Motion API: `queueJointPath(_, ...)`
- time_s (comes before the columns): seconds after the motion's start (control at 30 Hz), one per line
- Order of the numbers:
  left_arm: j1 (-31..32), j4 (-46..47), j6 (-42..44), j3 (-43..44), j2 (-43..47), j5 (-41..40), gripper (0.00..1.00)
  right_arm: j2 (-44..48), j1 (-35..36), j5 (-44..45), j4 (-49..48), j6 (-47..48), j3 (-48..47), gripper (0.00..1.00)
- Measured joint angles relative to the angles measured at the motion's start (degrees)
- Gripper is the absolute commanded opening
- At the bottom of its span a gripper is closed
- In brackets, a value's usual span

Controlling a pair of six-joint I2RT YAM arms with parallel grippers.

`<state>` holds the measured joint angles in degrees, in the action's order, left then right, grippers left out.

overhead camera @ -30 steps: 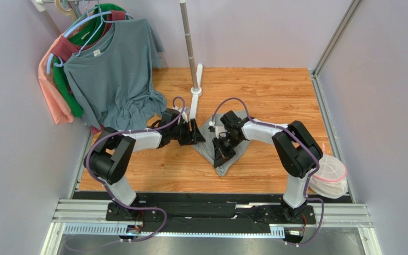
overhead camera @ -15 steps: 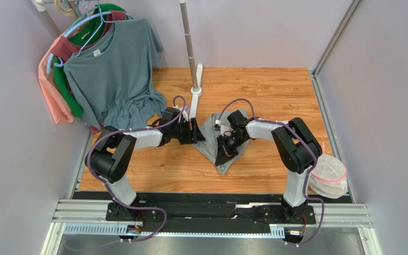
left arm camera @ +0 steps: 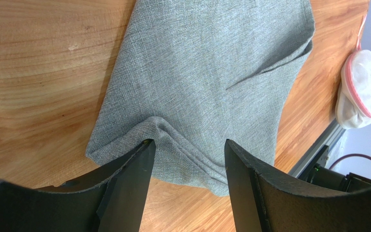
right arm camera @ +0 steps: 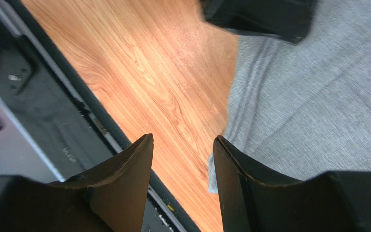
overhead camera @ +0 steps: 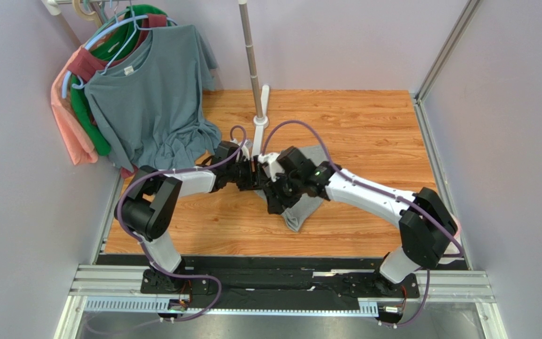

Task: Fold the napkin, place the utensils inside, and roll it up
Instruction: Roll the napkin with the utensil

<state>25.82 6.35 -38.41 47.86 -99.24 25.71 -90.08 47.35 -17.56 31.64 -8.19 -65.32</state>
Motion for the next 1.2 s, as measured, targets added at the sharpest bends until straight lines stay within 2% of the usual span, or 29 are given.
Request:
queueJointPath(0.1, -0.2, 0.0, 0.0, 0.2, -0.2, 0.8, 0.67, -2.4, 5.9, 10.3, -1.8, 0.7, 0.0, 0.54)
queueJointPath(0.2, -0.6, -0.2, 0.0, 0.4, -0.6, 1.7, 0.67, -5.5, 7.3, 17.6, -3.7, 1.5, 0.2, 0.54)
queueJointPath(0.43, -0.9, -0.4, 0.2, 0.7, -0.9, 2.4, 0.67, -9.1, 6.8, 25.5, -6.9, 3.6, 0.9, 0.50)
queueJointPath(0.73, -1.0, -0.5, 0.3, 0.8, -1.0, 2.7, 0.67, -11.2, 4.5, 23.8, -8.7, 3.9, 0.9, 0.31)
queueJointPath(0.97, -1.0, -0.7, 0.4, 1.1, -1.2, 2.8, 0.67, -11.9, 0.5, 18.6, -10.1, 3.4, 1.7, 0.13)
queueJointPath(1.2, -1.0, -0.7, 0.4, 1.1, -1.2, 2.8, 0.69, -13.1, -1.2, 14.0, -10.5, 3.3, 1.2, 0.04)
